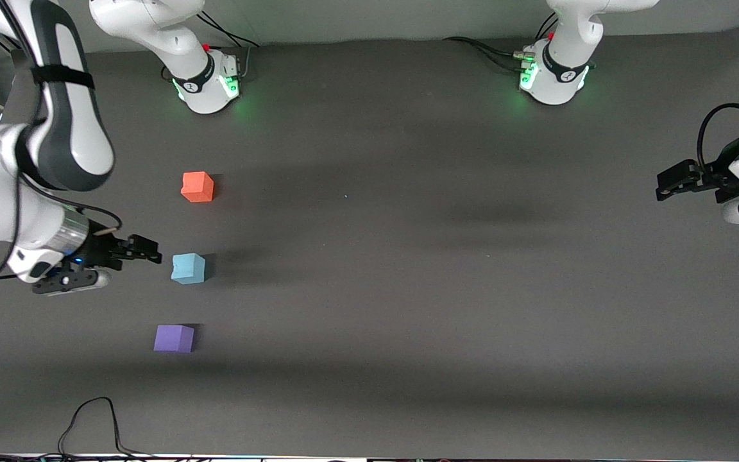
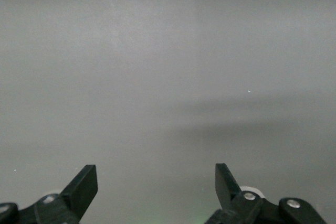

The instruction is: Place blue block between orange and purple blocks

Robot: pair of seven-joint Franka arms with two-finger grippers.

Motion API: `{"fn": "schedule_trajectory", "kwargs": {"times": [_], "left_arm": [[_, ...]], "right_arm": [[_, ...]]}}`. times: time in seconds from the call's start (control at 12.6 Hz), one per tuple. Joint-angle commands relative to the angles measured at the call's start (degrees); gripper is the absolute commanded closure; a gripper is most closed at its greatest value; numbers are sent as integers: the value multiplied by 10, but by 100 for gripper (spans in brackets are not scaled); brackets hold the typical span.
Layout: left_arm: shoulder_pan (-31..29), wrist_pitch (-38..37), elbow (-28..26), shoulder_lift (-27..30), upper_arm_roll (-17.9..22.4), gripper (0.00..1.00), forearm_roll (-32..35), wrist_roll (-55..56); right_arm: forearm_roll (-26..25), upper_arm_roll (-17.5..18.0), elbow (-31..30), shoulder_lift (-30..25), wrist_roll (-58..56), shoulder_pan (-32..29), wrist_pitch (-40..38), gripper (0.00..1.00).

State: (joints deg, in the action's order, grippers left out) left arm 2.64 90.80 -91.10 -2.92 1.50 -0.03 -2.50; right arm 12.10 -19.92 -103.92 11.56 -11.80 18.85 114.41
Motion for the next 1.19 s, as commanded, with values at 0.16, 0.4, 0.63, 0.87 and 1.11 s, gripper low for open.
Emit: {"fn": "schedule_trajectory", "kwargs": {"times": [0.16, 0.4, 0.63, 0.87, 1.11], "left_arm": [[-3, -5, 0, 3, -2, 0, -3, 0], [-3, -5, 0, 3, -2, 0, -3, -1], [-3, -5, 0, 3, -2, 0, -4, -1], [-3, -5, 0, 3, -2, 0, -4, -1], [-3, -5, 0, 2, -2, 0, -3, -1]], "right_arm": [[-42, 56, 53, -36, -3, -60, -88, 0], [-81, 187, 53, -80, 67, -173, -137, 0], [-81, 220, 52, -96, 106, -200, -163, 0], [-85, 219, 50, -109, 113, -196, -176, 0], [-86, 219, 50, -124, 111, -196, -191, 0]]}}
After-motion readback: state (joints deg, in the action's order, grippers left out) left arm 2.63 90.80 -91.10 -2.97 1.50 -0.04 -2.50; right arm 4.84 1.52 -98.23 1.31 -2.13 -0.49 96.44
